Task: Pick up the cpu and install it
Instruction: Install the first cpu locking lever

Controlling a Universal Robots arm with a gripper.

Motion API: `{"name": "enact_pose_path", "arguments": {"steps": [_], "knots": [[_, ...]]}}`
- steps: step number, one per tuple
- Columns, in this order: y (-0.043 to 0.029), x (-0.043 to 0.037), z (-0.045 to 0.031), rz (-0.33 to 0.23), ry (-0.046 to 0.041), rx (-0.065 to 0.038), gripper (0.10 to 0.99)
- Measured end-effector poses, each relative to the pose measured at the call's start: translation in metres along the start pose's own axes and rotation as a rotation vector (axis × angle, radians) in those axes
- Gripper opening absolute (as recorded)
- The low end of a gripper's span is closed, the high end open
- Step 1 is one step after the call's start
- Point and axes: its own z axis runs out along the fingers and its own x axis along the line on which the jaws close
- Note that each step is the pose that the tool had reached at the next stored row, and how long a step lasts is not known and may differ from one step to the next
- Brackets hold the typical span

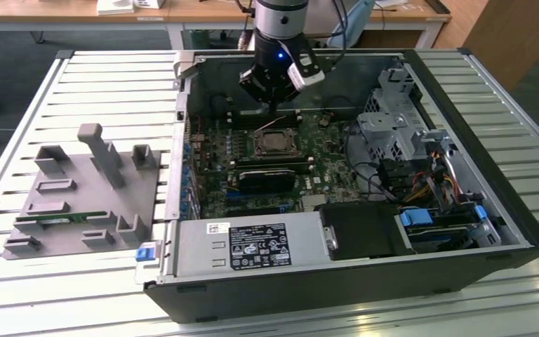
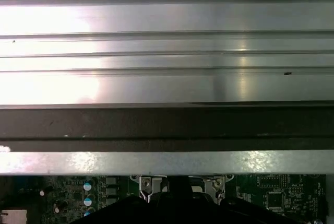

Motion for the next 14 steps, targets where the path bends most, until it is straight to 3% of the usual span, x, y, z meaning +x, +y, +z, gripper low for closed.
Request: {"name": "enact_pose_path", "arguments": {"steps": [5, 14], "knots": [[0.0006, -0.0001, 0.0025, -0.009, -0.0151, 0.0, 0.106], [0.0035, -0.0038, 0.0087, -0.016, -0.0157, 0.0, 0.106]]}}
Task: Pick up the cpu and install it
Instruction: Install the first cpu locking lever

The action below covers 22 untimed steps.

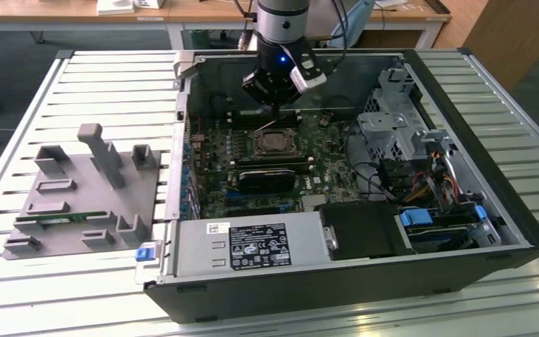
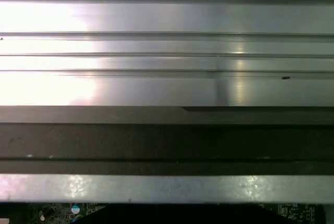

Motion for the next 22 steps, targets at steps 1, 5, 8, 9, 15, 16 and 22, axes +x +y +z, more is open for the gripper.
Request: {"name": "enact_pose_path", "arguments": {"steps": [1, 5, 8, 9, 15, 16, 22], "knots": [[0.0001, -0.0007, 0.0008, 0.0, 0.0, 0.0, 0.106], [0.0007, -0.0034, 0.0036, -0.001, 0.0, 0.0, 0.106], [0.0012, -0.0053, 0.0064, -0.001, 0.0, 0.0, 0.106], [0.0013, -0.0058, 0.0079, -0.001, 0.0, 0.0, 0.106], [0.0014, -0.0086, 0.0163, -0.001, 0.0001, 0.0, 0.106], [0.0013, -0.0088, 0.0179, -0.001, 0.0001, 0.0, 0.106], [0.0012, -0.0108, 0.0261, -0.001, 0.0002, 0.0, 0.106]]}}
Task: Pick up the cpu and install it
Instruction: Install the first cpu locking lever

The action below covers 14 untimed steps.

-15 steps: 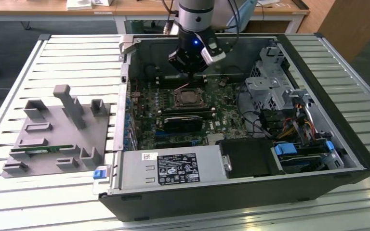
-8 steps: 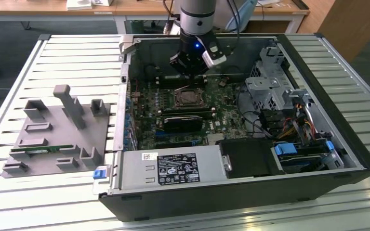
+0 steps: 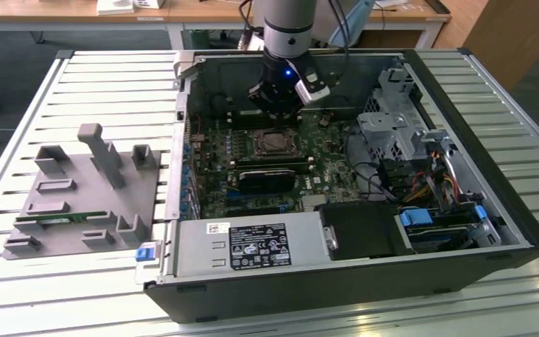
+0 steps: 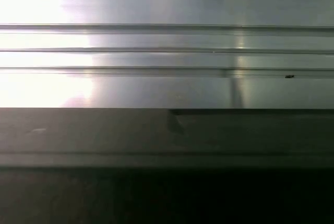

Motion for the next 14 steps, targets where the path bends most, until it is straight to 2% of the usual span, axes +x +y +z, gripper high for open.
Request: {"name": "enact_pose_path", "arguments": {"steps": [9, 14], "knots": [[0.0001, -0.0007, 0.001, 0.0, -0.0003, 0.0, 0.106], [0.0, -0.0007, 0.001, 0.0, -0.0002, 0.008, 0.106]]}}
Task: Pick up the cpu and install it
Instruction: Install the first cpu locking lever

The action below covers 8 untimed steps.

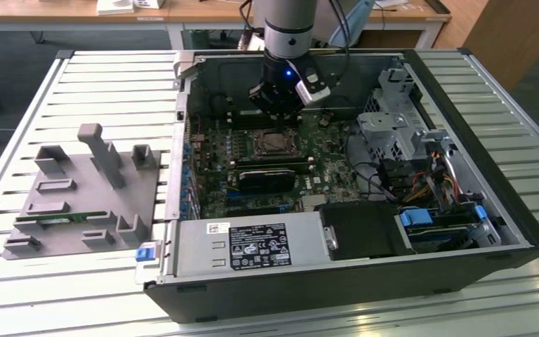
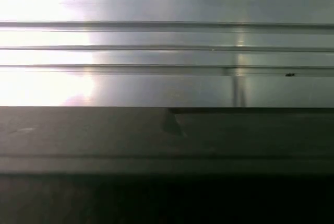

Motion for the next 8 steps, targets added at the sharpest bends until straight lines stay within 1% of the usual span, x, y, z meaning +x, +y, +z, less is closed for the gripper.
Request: {"name": "enact_pose_path", "arguments": {"steps": [5, 8], "knots": [[0.0, -0.0004, 0.0029, 0.0, 0.0002, 0.013, 0.106], [0.0004, -0.0007, 0.005, 0.0, 0.0004, 0.018, 0.106]]}}
